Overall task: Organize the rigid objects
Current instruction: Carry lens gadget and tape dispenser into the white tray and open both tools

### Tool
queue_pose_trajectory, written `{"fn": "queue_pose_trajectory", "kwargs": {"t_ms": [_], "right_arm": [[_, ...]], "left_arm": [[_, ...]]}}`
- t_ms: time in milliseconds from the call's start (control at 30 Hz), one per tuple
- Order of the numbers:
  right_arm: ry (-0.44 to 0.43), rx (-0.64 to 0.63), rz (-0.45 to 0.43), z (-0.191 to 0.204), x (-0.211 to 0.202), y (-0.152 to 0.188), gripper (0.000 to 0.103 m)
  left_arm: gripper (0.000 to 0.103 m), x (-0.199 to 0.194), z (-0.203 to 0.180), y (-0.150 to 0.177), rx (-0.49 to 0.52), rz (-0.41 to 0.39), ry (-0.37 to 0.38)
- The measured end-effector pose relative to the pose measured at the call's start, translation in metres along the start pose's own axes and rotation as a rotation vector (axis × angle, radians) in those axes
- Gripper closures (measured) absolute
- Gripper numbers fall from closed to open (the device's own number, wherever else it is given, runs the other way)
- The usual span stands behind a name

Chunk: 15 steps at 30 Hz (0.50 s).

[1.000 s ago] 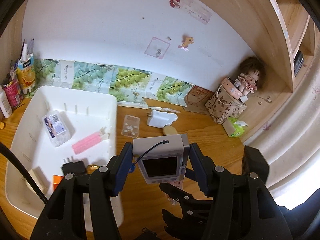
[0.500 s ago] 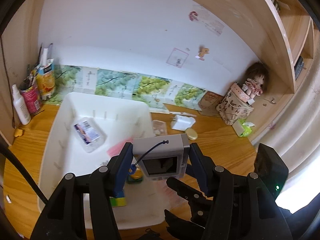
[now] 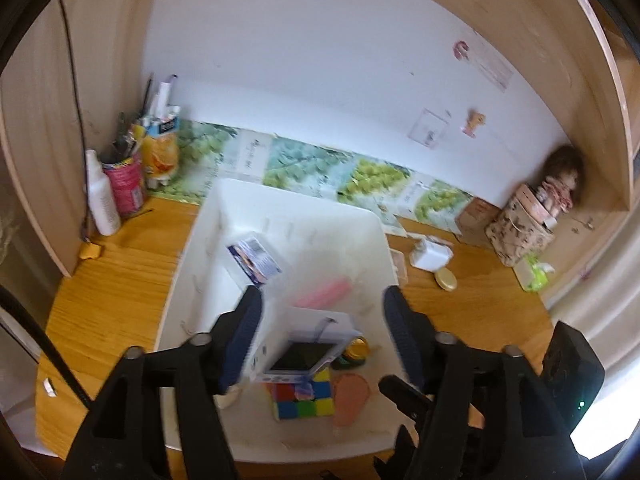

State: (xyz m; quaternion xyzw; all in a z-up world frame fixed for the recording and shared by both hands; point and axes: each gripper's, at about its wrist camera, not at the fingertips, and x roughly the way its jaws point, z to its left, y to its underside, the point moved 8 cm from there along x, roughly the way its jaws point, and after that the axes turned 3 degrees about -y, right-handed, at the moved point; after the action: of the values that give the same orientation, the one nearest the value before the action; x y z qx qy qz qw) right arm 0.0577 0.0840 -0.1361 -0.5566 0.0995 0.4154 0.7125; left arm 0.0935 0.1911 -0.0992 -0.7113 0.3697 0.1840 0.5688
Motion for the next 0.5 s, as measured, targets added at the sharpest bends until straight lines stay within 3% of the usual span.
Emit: {"fn": "queue_pose_trajectory", "kwargs": {"t_ms": [200,500], "right_arm": [[0.006,-0.002,0.014,0.0008,0.0026,0.0021,0.041],[0.039,-0.017,0.016,-0.0053,-0.0051,0.0054,0.029]], "left_arm": [[0.022,0.007,0.0084,0.0047,-0.021,0.036,-0.022],[0.02,0.0105,-0.0004,0.0092,-0.017,0.051,-0.024]]}}
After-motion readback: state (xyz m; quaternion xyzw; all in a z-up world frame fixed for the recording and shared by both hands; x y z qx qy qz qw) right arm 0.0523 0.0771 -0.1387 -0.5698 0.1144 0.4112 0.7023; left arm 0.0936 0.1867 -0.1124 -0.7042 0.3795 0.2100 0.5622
